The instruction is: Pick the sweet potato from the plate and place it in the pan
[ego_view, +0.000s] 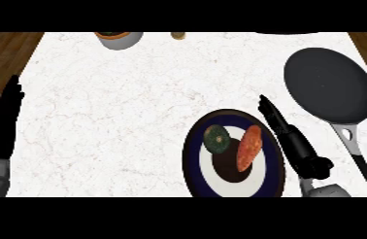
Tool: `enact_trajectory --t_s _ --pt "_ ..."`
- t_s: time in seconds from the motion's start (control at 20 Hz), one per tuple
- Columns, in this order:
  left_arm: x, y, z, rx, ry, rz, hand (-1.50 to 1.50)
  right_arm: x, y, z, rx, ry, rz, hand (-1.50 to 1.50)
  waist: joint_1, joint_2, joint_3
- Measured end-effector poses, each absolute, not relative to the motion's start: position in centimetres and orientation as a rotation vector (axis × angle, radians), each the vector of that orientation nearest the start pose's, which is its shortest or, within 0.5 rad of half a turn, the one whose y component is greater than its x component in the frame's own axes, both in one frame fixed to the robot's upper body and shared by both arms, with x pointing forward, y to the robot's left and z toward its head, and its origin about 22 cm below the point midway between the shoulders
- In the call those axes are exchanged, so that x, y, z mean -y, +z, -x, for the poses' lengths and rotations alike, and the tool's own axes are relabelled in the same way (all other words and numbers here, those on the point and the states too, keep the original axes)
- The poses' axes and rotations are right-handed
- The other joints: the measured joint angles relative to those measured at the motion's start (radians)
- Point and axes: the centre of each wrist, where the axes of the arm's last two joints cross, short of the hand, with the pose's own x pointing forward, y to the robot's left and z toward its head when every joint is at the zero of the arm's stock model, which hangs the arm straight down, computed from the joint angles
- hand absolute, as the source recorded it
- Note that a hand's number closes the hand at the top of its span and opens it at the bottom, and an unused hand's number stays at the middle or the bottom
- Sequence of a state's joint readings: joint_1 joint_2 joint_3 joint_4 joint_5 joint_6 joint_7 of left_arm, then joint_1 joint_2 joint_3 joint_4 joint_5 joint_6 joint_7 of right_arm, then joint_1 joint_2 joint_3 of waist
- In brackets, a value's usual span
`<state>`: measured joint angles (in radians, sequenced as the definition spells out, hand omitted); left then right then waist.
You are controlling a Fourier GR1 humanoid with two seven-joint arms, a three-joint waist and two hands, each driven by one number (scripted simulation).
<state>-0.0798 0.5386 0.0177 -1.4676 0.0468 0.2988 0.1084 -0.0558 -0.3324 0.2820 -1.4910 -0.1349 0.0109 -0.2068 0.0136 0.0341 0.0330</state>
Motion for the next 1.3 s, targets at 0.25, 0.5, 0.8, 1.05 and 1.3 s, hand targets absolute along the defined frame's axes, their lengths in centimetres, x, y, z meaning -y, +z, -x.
enact_trajectory --t_s 0.25,0.5,0.8,1.05,1.3 --pt "-30.9 4.5 -26.4 1.583 -0.114 -0.417 0.0 24.7 2.0 -26.0 1.776 0.286 -0.184 1.5 -0.015 -0.026 -0.024" --pt "-25.4 2.9 -25.4 1.655 -0.105 -0.133 0.0 29.2 1.8 -24.7 1.762 0.149 0.077 -1.5 -0.049 -0.036 -0.033" --pt "-21.7 1.6 -24.5 1.683 -0.115 0.002 0.0 32.9 1.6 -19.5 1.764 0.196 0.202 -1.5 -0.035 -0.037 -0.033" --pt "-21.0 1.2 -24.4 1.69 -0.12 0.042 0.0 34.7 4.2 -18.6 1.731 0.346 0.291 -1.5 -0.025 -0.036 -0.033" --pt "-19.7 0.8 -24.7 1.69 -0.124 0.059 0.0 33.2 7.3 -20.8 1.638 0.522 0.324 -1.5 -0.013 -0.034 -0.034"
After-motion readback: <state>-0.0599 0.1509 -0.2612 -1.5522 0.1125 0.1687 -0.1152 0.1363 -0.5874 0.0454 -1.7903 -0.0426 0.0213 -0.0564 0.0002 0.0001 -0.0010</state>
